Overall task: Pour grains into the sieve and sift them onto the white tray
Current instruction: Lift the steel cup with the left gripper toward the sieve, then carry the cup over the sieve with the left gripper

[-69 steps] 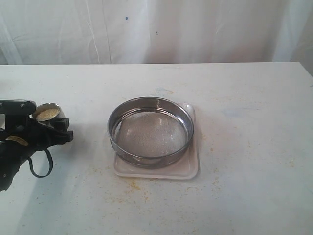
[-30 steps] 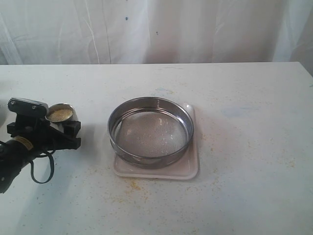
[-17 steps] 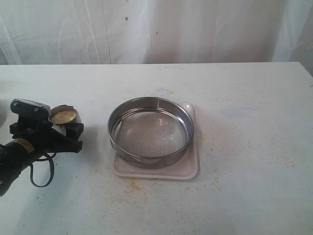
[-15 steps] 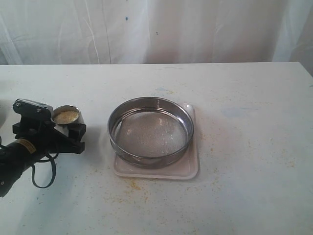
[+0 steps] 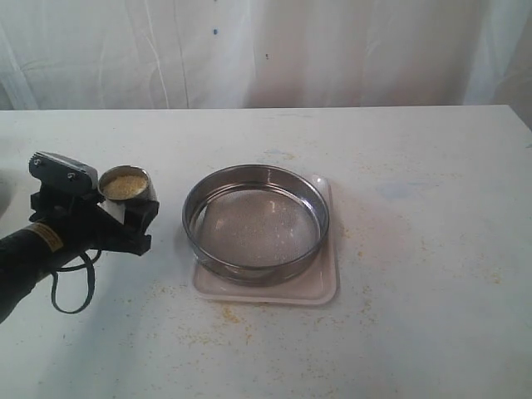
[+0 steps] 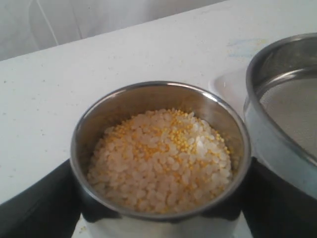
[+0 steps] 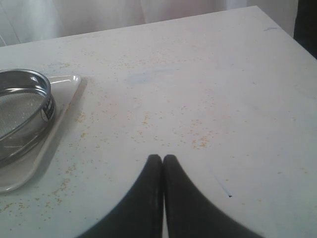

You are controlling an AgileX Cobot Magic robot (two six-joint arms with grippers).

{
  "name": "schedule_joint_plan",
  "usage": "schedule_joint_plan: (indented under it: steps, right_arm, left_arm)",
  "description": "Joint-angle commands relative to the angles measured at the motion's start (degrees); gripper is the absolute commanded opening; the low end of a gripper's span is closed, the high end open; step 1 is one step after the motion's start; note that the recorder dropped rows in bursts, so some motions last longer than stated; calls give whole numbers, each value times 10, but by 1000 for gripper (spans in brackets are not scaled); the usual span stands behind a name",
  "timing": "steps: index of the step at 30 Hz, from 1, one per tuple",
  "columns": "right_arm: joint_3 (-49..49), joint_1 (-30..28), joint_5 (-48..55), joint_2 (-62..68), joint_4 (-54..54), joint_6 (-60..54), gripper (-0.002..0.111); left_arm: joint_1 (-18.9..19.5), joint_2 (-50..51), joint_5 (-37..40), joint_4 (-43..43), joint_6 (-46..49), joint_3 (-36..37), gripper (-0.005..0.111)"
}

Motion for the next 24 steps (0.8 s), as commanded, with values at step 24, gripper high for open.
schedule_joint_plan:
  steps: [24]
  right_arm:
    - [3,-2,-1,2,2,-1,0]
  left_arm:
    - [-127,-115,336,139,-71,-176,0]
